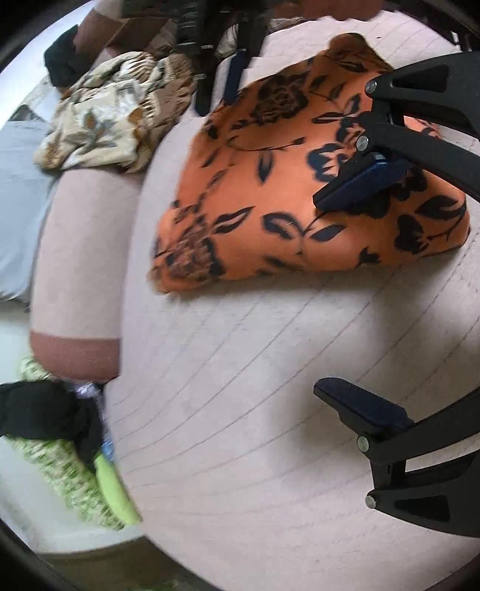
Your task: Fold small clothes
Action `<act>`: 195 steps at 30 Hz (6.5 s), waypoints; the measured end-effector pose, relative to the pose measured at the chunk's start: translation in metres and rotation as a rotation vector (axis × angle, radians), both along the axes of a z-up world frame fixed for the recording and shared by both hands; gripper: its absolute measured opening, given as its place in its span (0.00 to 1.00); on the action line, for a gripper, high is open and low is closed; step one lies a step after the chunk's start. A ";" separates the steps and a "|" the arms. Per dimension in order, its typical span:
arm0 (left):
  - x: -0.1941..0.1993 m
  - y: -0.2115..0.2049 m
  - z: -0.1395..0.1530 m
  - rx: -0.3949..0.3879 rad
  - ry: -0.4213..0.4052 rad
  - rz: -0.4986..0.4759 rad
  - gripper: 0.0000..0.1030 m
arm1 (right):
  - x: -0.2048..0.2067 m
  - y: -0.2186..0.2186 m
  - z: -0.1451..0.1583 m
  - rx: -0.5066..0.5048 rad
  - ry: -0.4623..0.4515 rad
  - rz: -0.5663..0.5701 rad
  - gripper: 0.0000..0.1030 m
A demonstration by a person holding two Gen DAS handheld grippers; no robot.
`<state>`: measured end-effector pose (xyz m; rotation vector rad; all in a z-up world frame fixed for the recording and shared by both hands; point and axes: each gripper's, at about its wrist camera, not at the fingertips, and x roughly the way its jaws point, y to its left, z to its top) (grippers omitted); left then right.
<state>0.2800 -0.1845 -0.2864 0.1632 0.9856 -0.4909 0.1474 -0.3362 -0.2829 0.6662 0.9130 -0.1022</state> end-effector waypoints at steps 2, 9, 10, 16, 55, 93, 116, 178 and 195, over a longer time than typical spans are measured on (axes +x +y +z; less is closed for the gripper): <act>-0.004 -0.003 -0.005 0.013 0.005 -0.004 0.89 | -0.014 -0.004 -0.026 0.046 0.089 -0.043 0.40; -0.008 0.001 0.008 -0.011 -0.013 -0.014 0.89 | -0.037 0.000 -0.015 -0.011 0.045 -0.095 0.20; -0.008 0.002 0.011 -0.019 -0.034 -0.009 0.89 | -0.035 0.001 -0.007 -0.047 0.014 -0.102 0.21; 0.006 0.000 0.001 0.024 -0.025 0.017 0.90 | 0.001 -0.025 -0.020 -0.019 0.015 -0.165 0.25; -0.025 -0.022 0.019 0.129 -0.220 -0.106 0.90 | -0.088 -0.003 0.008 0.026 -0.159 -0.112 0.70; 0.009 -0.001 0.007 -0.012 0.009 -0.003 0.92 | -0.017 -0.031 -0.013 -0.052 0.013 -0.119 0.27; -0.031 0.017 0.031 -0.177 0.007 -0.118 0.92 | -0.167 -0.047 0.007 0.089 -0.117 -0.204 0.73; 0.004 -0.031 0.001 0.041 -0.044 -0.123 0.92 | -0.057 -0.051 -0.015 0.053 -0.064 0.004 0.55; 0.036 -0.011 -0.016 -0.218 0.214 -0.070 0.92 | -0.055 -0.085 -0.057 0.212 0.000 -0.019 0.57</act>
